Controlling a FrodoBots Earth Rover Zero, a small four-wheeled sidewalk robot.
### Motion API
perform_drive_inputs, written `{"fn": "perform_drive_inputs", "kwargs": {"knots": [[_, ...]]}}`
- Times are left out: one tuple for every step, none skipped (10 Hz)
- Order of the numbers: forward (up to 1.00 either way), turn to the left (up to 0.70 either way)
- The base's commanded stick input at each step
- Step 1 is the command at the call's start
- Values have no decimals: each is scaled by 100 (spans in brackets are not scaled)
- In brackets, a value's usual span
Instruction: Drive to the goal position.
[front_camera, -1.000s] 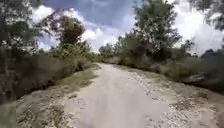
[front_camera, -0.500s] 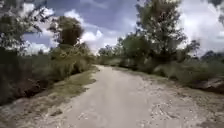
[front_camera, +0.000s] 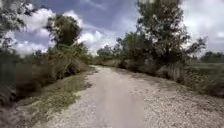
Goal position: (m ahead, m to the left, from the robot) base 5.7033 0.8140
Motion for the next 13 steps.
{"fn": "perform_drive_inputs", "kwargs": {"knots": [[85,0],[85,0],[85,0],[85,0],[85,0],[85,0],[85,0],[85,0],[85,0],[85,0],[85,0],[85,0],[85,13]]}}
